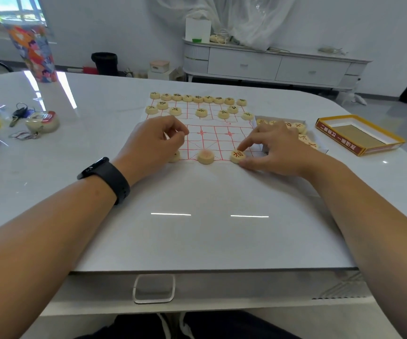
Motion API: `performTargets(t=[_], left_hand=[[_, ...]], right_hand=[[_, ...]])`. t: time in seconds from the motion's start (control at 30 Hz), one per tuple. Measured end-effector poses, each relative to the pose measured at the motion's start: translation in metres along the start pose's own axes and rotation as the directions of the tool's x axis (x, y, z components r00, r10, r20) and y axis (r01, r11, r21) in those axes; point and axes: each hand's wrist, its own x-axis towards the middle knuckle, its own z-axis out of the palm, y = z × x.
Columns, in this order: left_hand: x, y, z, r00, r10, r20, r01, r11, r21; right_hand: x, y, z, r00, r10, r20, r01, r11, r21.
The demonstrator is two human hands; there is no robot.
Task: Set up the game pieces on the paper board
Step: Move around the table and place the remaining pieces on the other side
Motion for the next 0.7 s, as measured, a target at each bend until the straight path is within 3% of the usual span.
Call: performTargets(t=[0.1,0.2,0.27,0.33,0.4,0.5,0.7], left_hand=[[0.002,-0.002,-0.003,0.998,-0.061,-0.021,0.062,0.998,0.033],[0.004,-0.007,-0.009,0.994,-0.1,-0.042,0.102,0.994,0.039],[0.004,-0.006,-0.01,0.994,-0.104,-0.042,0.106,0.993,0.042],[0.002,-0.001,-0.008,0.997,-0.071,-0.027,0.072,0.996,0.057],[0.0,0.002,-0.007,1.0,-0.013,0.011,0.012,0.998,0.059],[-0.002,0.004,-0.002,0.995,0.077,0.068,-0.083,0.992,0.092],[0.006,0.033,0.015,0.983,0.174,0.056,-0.181,0.971,0.159]], right_hand=[[0.0,0.004,-0.001,1.0,0.009,0.022,-0.01,0.999,0.042],[0.004,0.012,-0.002,0.985,0.088,-0.149,-0.055,0.976,0.212],[0.006,0.022,-0.005,0.903,0.299,-0.308,-0.209,0.933,0.294],[0.004,0.033,-0.007,0.802,0.468,-0.372,-0.373,0.877,0.302],[0.002,0.041,-0.008,0.755,0.542,-0.37,-0.475,0.84,0.262],[0.001,0.048,-0.01,0.756,0.587,-0.29,-0.565,0.809,0.163],[-0.002,0.054,-0.018,0.76,0.573,-0.307,-0.547,0.819,0.174]])
